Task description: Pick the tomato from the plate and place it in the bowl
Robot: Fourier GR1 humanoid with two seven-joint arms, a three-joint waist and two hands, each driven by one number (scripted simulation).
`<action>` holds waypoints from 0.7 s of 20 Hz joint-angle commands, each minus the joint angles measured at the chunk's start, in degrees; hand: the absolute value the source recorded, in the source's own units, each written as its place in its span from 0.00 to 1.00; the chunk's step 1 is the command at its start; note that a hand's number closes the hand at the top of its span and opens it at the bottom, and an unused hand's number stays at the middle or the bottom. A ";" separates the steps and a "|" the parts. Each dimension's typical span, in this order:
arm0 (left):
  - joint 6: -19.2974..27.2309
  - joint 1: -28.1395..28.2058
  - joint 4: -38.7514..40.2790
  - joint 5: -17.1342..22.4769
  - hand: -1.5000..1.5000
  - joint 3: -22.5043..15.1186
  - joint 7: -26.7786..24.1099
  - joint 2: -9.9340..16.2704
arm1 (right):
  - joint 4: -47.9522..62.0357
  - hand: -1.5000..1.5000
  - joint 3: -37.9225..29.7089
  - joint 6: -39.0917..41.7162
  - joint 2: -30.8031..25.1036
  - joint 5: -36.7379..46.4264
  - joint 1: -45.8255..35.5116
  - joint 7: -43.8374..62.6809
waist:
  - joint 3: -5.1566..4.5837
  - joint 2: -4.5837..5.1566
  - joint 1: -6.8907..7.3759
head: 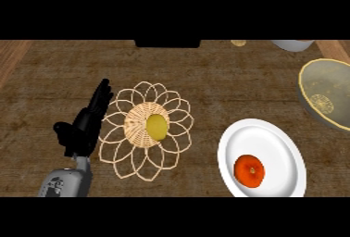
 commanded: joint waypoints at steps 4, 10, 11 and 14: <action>0.37 2.05 -3.11 -0.42 0.50 -1.36 1.45 -0.81 | 14.53 1.00 3.69 -1.20 -4.09 19.14 -3.46 -11.37 | 0.12 0.25 0.59; 0.51 -1.43 -0.49 -0.14 0.50 0.10 1.40 -0.51 | 33.45 1.00 12.39 -10.15 -1.50 30.68 -15.98 -17.45 | 0.07 0.33 1.02; -1.31 1.91 -3.50 0.95 0.50 -0.18 1.79 0.47 | 35.77 1.00 12.24 -9.88 -1.06 31.14 -15.04 -19.99 | 0.07 0.13 0.66; 0.05 1.44 -3.51 0.06 0.50 -0.79 1.77 -0.67 | 45.82 1.00 12.03 -14.15 -0.55 34.92 -17.39 -26.32 | 0.09 0.13 0.52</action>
